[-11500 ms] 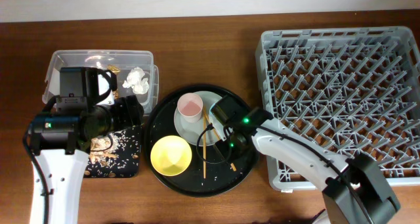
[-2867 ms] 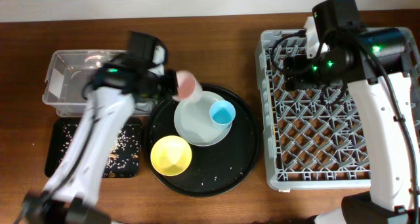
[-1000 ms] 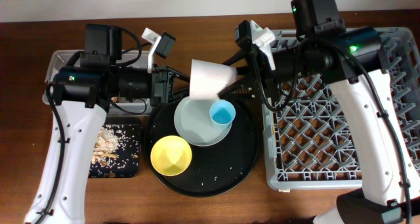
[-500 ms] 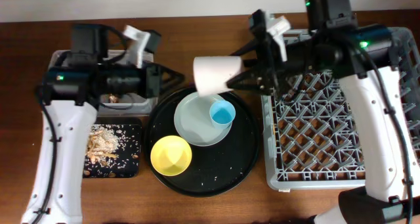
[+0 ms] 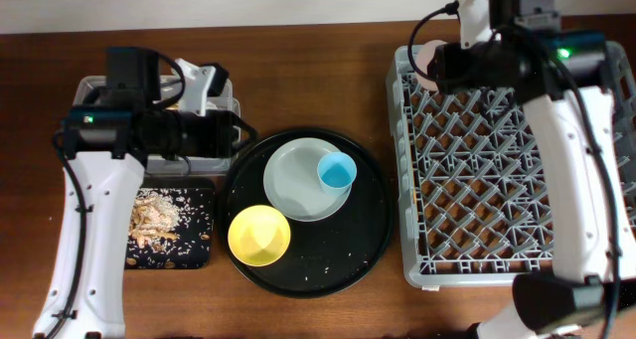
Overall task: Sort waste into correct bins and load items into the dishwasher rack
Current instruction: 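Lower the pink cup upside down into the rack's back-left corner, right gripper, then grasp the blue cup on the white plate with the left gripper, then lift the blue cup and pass it to the right gripper, then place the blue cup upside down in the rack beside the pink cup, then grasp the yellow bowl rim with the right gripper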
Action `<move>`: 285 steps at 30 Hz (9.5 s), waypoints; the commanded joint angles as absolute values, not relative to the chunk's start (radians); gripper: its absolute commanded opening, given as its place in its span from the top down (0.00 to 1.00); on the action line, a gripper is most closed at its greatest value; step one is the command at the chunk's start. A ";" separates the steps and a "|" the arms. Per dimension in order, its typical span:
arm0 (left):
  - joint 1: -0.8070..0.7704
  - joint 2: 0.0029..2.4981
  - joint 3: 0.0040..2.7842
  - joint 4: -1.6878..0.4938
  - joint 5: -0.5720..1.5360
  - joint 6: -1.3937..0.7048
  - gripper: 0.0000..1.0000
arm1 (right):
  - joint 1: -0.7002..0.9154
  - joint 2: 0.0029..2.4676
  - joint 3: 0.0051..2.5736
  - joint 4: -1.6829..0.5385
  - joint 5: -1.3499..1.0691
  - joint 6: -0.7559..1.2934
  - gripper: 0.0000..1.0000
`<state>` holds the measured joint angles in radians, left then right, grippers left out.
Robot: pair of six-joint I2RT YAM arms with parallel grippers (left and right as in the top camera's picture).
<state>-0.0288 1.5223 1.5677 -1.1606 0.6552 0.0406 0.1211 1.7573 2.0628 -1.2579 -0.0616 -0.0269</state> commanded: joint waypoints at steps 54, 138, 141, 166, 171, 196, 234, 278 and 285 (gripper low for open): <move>-0.048 1.523 1.474 -1.153 0.553 0.038 0.59 | 0.072 2.084 1.953 -1.081 -0.035 -0.029 0.66; -0.181 1.642 1.736 -1.100 1.365 0.241 1.00 | 0.212 1.826 2.063 -1.650 -1.351 -0.699 0.05; -0.181 1.642 1.736 -1.094 1.365 0.241 1.00 | 0.212 1.826 2.063 -1.649 -1.358 -0.699 0.31; -0.169 1.642 1.736 -0.976 1.425 0.241 1.00 | 0.212 1.826 2.063 -1.678 -1.384 -0.699 0.29; -0.169 1.642 1.736 -0.973 1.425 0.241 1.00 | 0.233 1.826 2.063 -1.691 -1.366 -0.702 0.29; -0.241 1.642 1.736 -1.151 0.894 0.192 0.59 | 0.161 1.826 2.063 -1.581 -1.410 -0.677 0.51; -0.098 1.642 1.697 -1.243 0.639 0.057 0.56 | 0.083 1.838 1.621 -1.188 -0.041 0.117 0.22; 0.585 1.642 1.697 -1.259 0.418 -0.082 0.00 | 1.076 1.959 1.305 -0.535 -0.070 0.020 0.56; 0.585 1.642 1.697 -1.259 0.418 -0.082 0.00 | 1.076 1.959 1.305 -0.587 -0.104 0.020 0.62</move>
